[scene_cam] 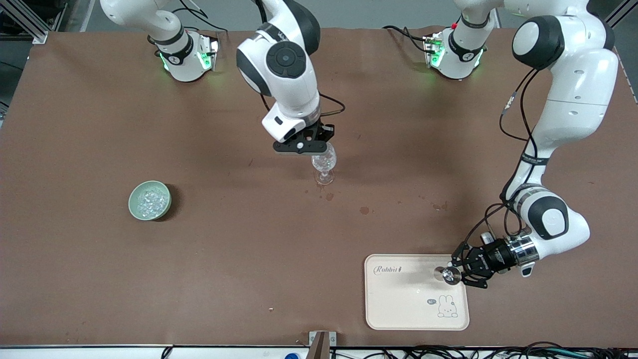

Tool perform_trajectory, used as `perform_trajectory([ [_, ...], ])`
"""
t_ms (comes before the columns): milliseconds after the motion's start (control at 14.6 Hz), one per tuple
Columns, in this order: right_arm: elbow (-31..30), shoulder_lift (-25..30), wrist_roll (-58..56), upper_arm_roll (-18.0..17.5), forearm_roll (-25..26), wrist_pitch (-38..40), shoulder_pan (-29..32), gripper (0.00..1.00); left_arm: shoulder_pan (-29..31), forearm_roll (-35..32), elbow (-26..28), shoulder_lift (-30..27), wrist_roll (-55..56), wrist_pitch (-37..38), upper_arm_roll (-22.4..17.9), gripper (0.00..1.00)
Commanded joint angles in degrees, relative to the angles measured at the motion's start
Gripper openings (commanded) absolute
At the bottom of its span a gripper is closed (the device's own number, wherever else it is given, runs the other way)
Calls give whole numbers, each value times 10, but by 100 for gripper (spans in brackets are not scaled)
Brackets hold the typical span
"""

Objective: Pour wine and add ice with both arms
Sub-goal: 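Drop the ice into the glass with the right gripper while the left lowers jigger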

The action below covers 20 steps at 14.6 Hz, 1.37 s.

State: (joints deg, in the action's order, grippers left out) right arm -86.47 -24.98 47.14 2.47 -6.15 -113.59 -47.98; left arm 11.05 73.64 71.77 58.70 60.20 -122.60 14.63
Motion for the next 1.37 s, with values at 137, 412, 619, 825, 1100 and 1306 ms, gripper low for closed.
perform_trajectory([
  [137,12,-18,28,8,-1,-19,-23,1,8,39,-48,55,-28,-12,5,6],
  [412,11,-33,28,8,8,-51,-26,2,8,81,-47,72,-77,-17,4,7],
  [619,12,-40,28,8,10,-60,-26,2,8,82,-45,74,-90,-17,4,12],
  [825,11,-43,30,8,21,-70,-29,2,7,80,-40,70,-110,-17,0,28],
  [1100,10,-48,29,8,21,-71,-28,38,8,74,-38,63,-109,-16,-1,49],
  [1306,10,-46,28,10,22,-68,-26,97,14,28,-34,41,-104,-15,-1,52],
])
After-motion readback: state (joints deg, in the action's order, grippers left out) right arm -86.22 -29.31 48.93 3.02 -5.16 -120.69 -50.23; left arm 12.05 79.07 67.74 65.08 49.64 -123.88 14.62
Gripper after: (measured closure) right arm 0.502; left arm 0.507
